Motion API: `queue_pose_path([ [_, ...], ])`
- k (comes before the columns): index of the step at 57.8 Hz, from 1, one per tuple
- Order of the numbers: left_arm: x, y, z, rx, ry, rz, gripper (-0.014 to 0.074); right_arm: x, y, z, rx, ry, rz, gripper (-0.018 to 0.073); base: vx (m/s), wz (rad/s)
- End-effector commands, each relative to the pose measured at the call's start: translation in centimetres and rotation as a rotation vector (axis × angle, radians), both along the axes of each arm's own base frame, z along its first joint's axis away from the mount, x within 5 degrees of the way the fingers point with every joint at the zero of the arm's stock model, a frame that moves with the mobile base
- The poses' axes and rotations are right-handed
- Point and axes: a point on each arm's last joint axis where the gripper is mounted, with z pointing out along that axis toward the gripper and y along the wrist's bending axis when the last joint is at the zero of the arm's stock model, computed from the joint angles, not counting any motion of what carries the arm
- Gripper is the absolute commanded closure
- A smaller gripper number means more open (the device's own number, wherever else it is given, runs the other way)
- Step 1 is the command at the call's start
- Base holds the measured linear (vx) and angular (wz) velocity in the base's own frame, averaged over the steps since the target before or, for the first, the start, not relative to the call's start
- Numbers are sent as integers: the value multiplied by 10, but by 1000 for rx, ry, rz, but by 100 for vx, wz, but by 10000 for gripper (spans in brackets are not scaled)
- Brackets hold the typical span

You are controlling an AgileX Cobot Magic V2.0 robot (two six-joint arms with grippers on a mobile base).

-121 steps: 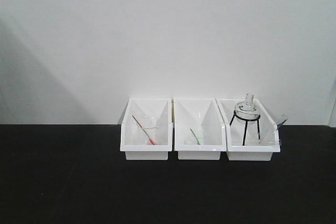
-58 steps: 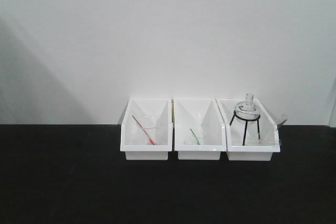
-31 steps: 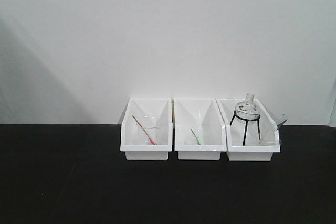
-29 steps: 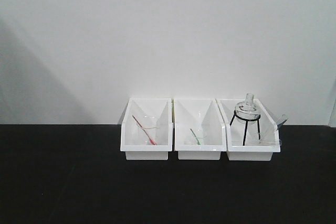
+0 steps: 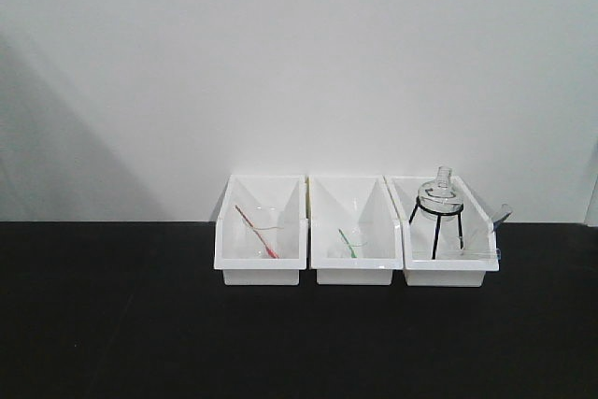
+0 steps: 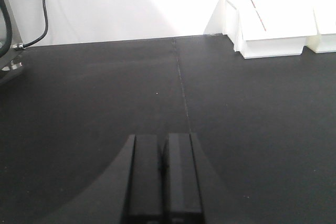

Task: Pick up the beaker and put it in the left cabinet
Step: 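Move the right gripper toward the clear glass beaker on the bench, then close the right gripper around the beaker and lift it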

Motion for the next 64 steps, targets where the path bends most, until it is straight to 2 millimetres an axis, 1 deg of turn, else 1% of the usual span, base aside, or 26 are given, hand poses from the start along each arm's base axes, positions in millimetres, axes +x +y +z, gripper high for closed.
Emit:
queue_pose_path([
  [1, -1, -1, 11, -13, -104, -14, 593, 17, 4, 12, -64, -13, 19, 547, 0, 0],
  [10, -1, -1, 11, -13, -104, -14, 593, 40, 10, -1, -134, 72, 53, 536, 0, 0],
  [14, -1, -1, 11, -13, -104, -14, 593, 49, 12, -4, -140, 79, 71, 520, 0, 0],
  [19, -1, -1, 11, -13, -104, -14, 593, 60, 17, -6, -122, 42, 98, 485, 0, 0],
  [25, -1, -1, 11, -13, -104, -14, 593, 72, 21, -9, -96, 16, 119, 419, 0, 0],
  [28, -1, -1, 11, -13, -104, -14, 593, 79, 23, -14, -89, 27, 128, 375, 0, 0],
  [32, -1, -1, 11, -13, -104, -14, 593, 86, 25, -20, -74, 35, 133, 299, 0, 0],
  [40, -1, -1, 11, -13, -104, -14, 593, 101, 29, -35, -51, 49, 153, 115, 0, 0],
  [46, -1, -1, 11, -13, -104, -14, 593, 110, 32, -46, -34, 55, 174, 12, 0, 0],
  [51, -1, -1, 11, -13, -104, -14, 593, 115, 37, -59, -51, 85, 221, -39, 0, 0],
  [54, -1, -1, 11, -13, -104, -14, 593, 117, 42, -67, -77, 104, 284, -61, 0, 0],
  [59, -1, -1, 11, -13, -104, -14, 593, 116, 54, -83, -112, 135, 427, -69, 0, 0],
  [64, -1, -1, 11, -13, -104, -14, 593, 114, 61, -93, -121, 149, 523, -68, 0, 0],
])
